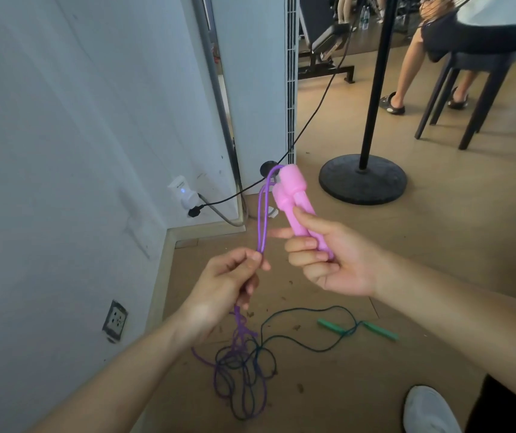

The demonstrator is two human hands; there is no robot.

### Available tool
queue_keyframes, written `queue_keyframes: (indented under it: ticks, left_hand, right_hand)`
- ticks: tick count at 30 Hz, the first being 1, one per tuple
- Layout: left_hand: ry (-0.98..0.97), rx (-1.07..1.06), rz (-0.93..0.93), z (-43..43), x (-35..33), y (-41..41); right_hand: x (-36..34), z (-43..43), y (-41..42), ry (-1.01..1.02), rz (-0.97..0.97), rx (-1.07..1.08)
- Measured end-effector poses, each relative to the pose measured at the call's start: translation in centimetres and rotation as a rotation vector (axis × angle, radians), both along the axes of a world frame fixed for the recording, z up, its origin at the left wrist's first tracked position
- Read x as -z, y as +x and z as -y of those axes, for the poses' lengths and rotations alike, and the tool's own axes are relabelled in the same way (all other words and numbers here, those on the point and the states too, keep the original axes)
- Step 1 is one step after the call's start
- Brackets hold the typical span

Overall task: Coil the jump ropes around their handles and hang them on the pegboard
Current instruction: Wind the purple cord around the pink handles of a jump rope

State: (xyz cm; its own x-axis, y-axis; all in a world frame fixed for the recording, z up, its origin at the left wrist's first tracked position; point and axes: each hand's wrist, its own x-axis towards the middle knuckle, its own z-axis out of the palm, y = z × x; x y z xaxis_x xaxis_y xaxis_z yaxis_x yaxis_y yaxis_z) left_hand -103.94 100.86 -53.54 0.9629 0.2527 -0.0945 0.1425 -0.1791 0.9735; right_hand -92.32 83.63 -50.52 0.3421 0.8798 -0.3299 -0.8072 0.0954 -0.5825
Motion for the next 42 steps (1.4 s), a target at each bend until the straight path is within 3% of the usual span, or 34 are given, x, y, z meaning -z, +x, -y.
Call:
queue_keyframes:
  ticks: [4, 13, 18, 23, 33, 42]
  left_hand:
    - [-0.030, 0.083, -0.099, 0.8, -0.8, -0.1]
    - [0.082, 0.146, -0.192, 0.8, -0.6, -0.2]
    - [0.473, 0.293, -0.326, -1.6, 0.2, -0.4]
    - [0.522, 0.264, -0.386, -4.2, -0.4, -0.6]
    - [0.334, 0.171, -0.052, -4.2, -1.1, -0.7]
    - [0.324, 0.235, 0.071, -2.9, 0.0, -0.5]
  right_hand:
    - [-0.2, 0.3, -0.5, 0.000, 0.054, -0.141]
    - [0.6, 0.3, 0.5, -0.409, 0.504, -0.096]
    - [1.0, 1.0, 2.1, -0.604, 0.718, -0.046]
    - [1.3, 2.0, 3.2, -0.680, 0.669, -0.191]
    - [2.9, 2.2, 1.3, -0.881, 1.044, -0.511]
    - [4.6, 0.8, -2.5, -0.827, 1.644, -0.642]
